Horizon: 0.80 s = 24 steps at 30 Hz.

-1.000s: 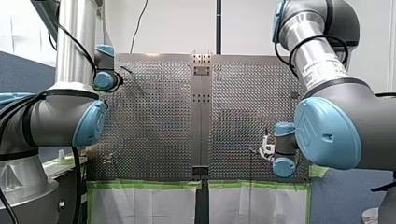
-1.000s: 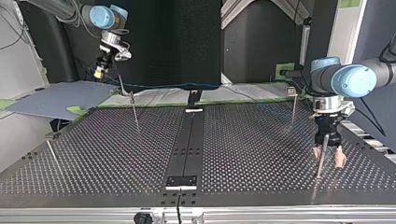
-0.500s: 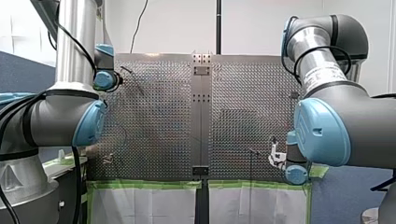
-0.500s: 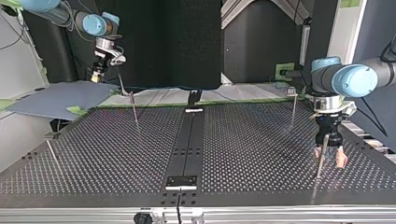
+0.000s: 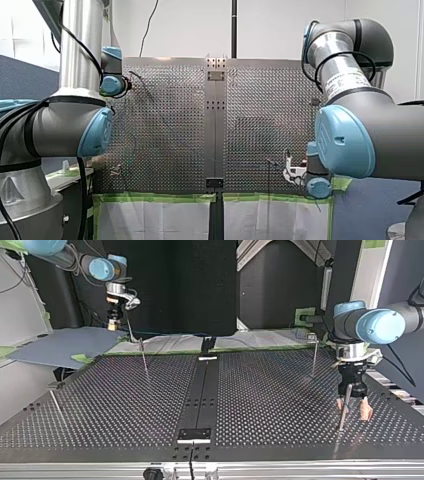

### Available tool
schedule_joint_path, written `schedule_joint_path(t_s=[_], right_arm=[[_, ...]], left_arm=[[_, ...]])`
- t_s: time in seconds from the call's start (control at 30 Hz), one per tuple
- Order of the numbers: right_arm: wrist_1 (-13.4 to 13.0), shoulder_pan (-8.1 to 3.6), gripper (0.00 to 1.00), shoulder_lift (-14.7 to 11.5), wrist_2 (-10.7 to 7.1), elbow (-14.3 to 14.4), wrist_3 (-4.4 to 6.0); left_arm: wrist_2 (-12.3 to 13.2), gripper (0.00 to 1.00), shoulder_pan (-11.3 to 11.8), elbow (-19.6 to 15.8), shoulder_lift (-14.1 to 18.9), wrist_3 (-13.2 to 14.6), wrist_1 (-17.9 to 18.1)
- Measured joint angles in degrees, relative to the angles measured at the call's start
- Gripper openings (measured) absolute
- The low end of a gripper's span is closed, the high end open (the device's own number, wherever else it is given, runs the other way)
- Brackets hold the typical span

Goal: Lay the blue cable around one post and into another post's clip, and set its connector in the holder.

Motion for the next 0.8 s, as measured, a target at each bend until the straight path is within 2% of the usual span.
schedule_joint_path(t_s=[0.23,0.47,0.63,0.8], right_arm=[[0.18,-0.70,0.00,2.48,-4.08,-1.10,-0.64],[3.29,-1.49,0.00,2.69,-7.91,-4.15,-1.54],[4.56,-1.72,0.00,2.74,-10.76,-5.30,-1.30],[4.04,-1.97,0.00,2.78,-13.87,-5.75,-0.06]], left_arm=[[-0.02,1.00,0.00,0.01,0.06,-0.01,0.00],[-0.09,1.00,0.05,0.01,0.04,-0.08,0.00],[-0.11,1.00,0.06,0.09,0.05,-0.03,-0.04],[-0.12,1.00,0.05,0.13,0.14,0.02,-0.08]])
